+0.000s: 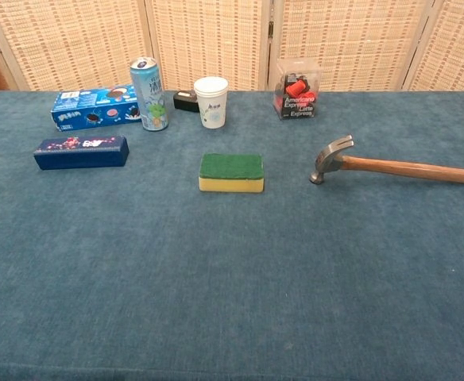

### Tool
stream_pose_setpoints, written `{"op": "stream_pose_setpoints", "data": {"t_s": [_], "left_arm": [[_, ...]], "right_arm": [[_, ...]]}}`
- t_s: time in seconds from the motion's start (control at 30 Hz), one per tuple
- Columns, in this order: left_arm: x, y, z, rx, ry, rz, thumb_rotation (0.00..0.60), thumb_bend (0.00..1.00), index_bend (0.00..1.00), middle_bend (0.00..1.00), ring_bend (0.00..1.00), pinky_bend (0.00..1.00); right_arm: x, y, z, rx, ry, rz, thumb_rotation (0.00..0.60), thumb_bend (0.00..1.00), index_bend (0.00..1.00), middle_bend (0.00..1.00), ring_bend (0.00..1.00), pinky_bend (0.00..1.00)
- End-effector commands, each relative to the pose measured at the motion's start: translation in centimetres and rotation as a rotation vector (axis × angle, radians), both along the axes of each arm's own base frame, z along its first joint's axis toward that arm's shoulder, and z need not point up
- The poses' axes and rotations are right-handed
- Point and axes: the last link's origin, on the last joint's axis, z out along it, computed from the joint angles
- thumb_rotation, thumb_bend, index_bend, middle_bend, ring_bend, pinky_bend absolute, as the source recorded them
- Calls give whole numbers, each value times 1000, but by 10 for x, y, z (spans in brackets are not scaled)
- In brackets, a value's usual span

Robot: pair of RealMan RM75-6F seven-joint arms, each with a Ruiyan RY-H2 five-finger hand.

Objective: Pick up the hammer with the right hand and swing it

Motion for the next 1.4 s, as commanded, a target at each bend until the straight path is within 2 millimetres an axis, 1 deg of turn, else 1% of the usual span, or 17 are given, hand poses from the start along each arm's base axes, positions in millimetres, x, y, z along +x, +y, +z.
{"op": "stream_pose_setpoints", "data": {"t_s": [0.03,0.17,0.3,0.5,0.6,0.73,0.83,0.9,1.03,1.13,1.4], "left_arm": [[-2,-2,1,5,0,7,600,175,0,0,0,0],[-5,-6,3,11,-2,16,600,175,0,0,0,0],[-6,-9,4,19,-6,22,600,176,0,0,0,0],[-10,-13,6,27,-9,35,600,176,0,0,0,0],[-12,-15,7,32,-11,41,600,175,0,0,0,0],[-14,-16,7,34,-9,48,600,176,0,0,0,0],[-16,-17,8,35,-8,55,600,175,0,0,0,0],[-16,-17,8,36,-8,57,600,175,0,0,0,0],[-19,-17,8,41,-9,64,600,176,0,0,0,0],[-21,-17,8,42,-10,71,600,176,0,0,0,0],[-26,-18,8,42,-15,88,600,176,0,0,0,0]], "right_arm": [[19,-36,-12,65,25,34,600,236,128,267,147,175],[34,-66,-28,116,57,62,600,236,151,310,147,175],[47,-96,-51,168,95,74,600,236,166,313,147,175],[58,-130,-83,217,145,66,600,236,166,312,147,175],[62,-142,-99,239,169,67,600,236,166,312,147,175],[67,-154,-118,270,196,63,600,236,169,307,147,174],[71,-161,-131,284,215,67,600,236,199,263,147,175],[73,-164,-138,294,227,68,600,236,219,254,147,175],[78,-171,-151,316,250,69,600,237,239,286,146,175],[80,-175,-158,328,262,68,600,256,245,317,147,174],[83,-180,-172,348,281,63,600,292,269,356,147,175]]}}
